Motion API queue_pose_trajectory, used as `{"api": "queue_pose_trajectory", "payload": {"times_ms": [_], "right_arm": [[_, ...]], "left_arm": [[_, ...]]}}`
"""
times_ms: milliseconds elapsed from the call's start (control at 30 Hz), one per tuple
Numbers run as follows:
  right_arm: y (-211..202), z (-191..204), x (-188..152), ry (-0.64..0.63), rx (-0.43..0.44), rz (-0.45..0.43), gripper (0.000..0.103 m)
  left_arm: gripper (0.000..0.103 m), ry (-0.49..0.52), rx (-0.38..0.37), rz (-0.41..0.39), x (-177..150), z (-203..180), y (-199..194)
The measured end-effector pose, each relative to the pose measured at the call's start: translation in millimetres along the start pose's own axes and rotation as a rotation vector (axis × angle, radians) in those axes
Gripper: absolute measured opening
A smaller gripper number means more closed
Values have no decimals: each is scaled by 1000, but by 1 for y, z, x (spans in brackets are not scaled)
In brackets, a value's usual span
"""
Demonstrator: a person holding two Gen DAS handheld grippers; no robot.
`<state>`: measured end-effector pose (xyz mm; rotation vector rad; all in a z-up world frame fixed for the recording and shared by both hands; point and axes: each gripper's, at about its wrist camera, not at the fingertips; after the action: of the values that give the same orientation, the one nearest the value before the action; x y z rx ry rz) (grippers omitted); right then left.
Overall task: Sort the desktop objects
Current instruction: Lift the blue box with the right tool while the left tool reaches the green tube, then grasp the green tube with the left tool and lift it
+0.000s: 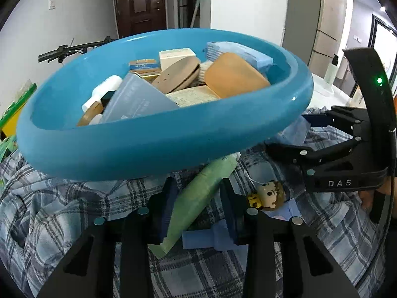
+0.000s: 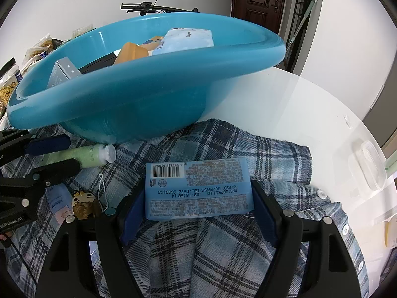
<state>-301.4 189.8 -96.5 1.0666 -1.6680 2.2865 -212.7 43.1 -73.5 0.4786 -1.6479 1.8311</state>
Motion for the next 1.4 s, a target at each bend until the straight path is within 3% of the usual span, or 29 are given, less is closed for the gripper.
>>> {"api": "queue_pose_trajectory", "payload": {"times_ms": [100,200,467,733,933,1100,1400], "right_arm": [[0,1,0,1,1,0,76],[0,1,-1,0,0,1,76],[0,2,-1,0,4,5,76],[1,3,-2,-3,12,13,76],[2,3,0,1,13,13,76],[2,4,0,3,13,14,76],[1,1,-1,8,29,18,76]], "left_arm": [[48,29,-11,7,0,-4,4],[49,65,20,6,-1,-9,7],[24,54,-48,20,-6,-10,-9],[22,52,-51,44,-12,-12,-19],[23,115,11,31,-12,-24,-15],[22,77,56,-11,-15,-20,-24],[22,49,-5,-57,-27,-20,-69]]}}
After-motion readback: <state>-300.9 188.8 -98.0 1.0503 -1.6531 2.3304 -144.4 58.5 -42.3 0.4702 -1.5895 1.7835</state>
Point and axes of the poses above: each gripper's, at about its wrist camera, not at the fingertips, and y roughly the way its jaws point, z to its left, x to its top, and after that the axes turned 13 degrees about x, right-handed
